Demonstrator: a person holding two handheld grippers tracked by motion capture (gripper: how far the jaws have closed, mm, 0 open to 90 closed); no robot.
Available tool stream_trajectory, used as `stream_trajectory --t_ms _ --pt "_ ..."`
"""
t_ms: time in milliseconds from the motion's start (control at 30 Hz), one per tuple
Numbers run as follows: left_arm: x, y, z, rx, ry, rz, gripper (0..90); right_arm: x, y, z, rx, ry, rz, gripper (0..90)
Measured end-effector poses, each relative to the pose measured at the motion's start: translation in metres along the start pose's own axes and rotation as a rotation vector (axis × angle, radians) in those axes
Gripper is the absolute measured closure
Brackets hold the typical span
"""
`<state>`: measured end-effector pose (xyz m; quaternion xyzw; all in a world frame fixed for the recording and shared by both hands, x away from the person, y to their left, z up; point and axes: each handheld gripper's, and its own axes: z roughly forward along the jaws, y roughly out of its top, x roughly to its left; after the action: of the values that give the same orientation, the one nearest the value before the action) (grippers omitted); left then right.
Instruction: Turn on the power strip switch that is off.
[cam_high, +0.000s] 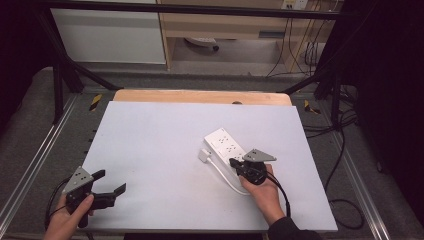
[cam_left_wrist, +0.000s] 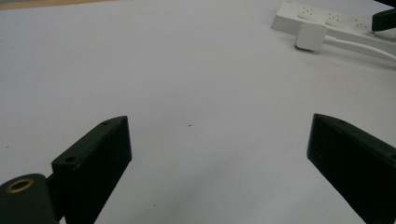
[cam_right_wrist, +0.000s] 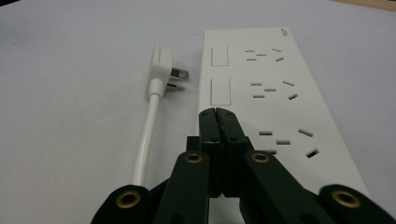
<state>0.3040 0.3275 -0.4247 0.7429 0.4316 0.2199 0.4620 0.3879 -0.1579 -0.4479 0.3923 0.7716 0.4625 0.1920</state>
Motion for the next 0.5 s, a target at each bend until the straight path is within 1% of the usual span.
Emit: stream_trajectory --t_ms 500 --pt "-0.0002 0.0001 0.0000 0.000 -0.001 0.001 6.7 -0.0002 -0.0017 0.0014 0.010 -0.006 -0.002 90.0"
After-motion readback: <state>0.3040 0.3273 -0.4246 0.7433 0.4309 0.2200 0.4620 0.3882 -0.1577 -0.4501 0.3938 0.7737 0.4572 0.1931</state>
